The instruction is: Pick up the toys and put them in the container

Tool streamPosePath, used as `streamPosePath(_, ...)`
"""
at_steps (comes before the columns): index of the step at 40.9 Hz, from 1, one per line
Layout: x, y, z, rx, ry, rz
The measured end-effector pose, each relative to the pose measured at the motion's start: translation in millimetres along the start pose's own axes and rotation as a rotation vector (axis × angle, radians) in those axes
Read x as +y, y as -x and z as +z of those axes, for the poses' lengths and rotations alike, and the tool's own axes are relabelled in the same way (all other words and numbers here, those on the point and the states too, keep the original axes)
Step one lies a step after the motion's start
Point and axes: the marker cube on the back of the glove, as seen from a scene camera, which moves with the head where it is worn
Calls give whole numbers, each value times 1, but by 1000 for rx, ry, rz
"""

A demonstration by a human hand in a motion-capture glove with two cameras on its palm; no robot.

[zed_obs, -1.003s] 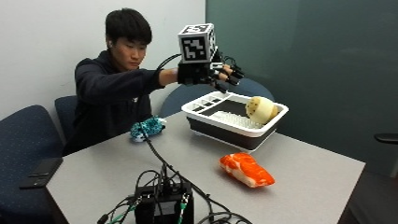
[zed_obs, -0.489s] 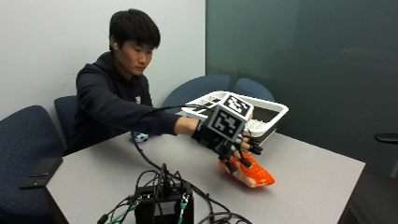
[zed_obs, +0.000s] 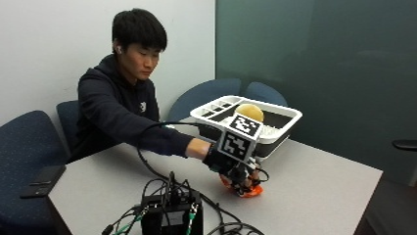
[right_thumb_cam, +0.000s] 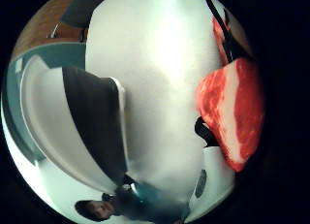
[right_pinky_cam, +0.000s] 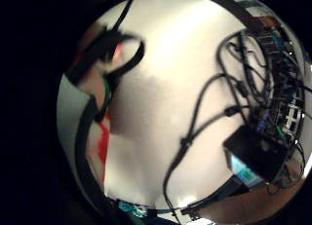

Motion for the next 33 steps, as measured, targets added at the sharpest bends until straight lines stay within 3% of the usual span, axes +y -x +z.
streamPosePath(12,79,23,-58,-74,-133,-61)
streamPosePath(20,143,77,-153,-234,-356,-217)
streamPosePath(25,164,134,-168,-248,-435,-317)
streamPosePath(29,154,159,-151,-206,-348,-297)
streamPosePath(33,150,174,-119,-162,-132,-338)
